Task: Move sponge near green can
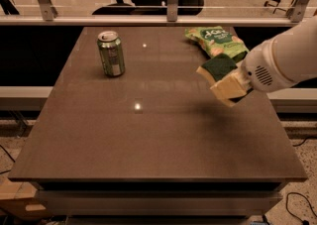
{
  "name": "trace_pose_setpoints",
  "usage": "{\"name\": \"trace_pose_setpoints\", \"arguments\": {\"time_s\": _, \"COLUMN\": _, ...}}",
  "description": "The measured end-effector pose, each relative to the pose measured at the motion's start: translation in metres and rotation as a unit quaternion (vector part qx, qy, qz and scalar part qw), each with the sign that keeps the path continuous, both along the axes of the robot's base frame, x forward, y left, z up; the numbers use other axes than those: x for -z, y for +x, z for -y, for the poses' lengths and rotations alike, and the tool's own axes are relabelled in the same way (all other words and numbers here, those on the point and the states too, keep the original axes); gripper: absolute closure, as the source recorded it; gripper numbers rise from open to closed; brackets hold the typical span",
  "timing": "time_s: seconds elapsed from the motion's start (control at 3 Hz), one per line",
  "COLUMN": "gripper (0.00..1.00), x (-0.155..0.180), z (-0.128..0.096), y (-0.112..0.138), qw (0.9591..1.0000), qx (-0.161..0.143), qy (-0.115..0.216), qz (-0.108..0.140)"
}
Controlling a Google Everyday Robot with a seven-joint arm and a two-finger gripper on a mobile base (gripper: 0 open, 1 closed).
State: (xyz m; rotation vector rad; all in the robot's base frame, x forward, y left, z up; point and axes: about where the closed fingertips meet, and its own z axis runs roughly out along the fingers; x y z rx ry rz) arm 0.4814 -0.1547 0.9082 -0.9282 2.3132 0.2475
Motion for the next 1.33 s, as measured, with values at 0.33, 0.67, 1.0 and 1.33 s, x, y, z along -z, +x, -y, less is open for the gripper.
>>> {"name": "trace_pose_setpoints", "arguments": {"time_s": 0.33, "gripper": 1.00, "x": -0.029, "z": 0.018, "y": 0.020, "qw": 0.9986, "qx": -0.041, "qy": -0.032, "qz": 0.011}}
{"name": "trace_pose_setpoints", "arguments": {"time_s": 0.67, "gripper": 1.00, "x": -0.053, "z": 0.025, "y": 0.045, "qw": 0.9938, "qx": -0.088, "qy": -0.067, "qz": 0.008}}
{"name": "trace_pose_setpoints", "arguments": {"time_s": 1.0, "gripper": 1.00, "x": -0.068, "z": 0.019, "y": 0.066, "qw": 0.9877, "qx": -0.132, "qy": -0.083, "qz": 0.010}}
{"name": "trace_pose_setpoints", "arguments": {"time_s": 1.33, "gripper": 1.00, "x": -0.080, "z": 0.005, "y": 0.083, "qw": 0.9809, "qx": -0.171, "qy": -0.091, "qz": 0.018}}
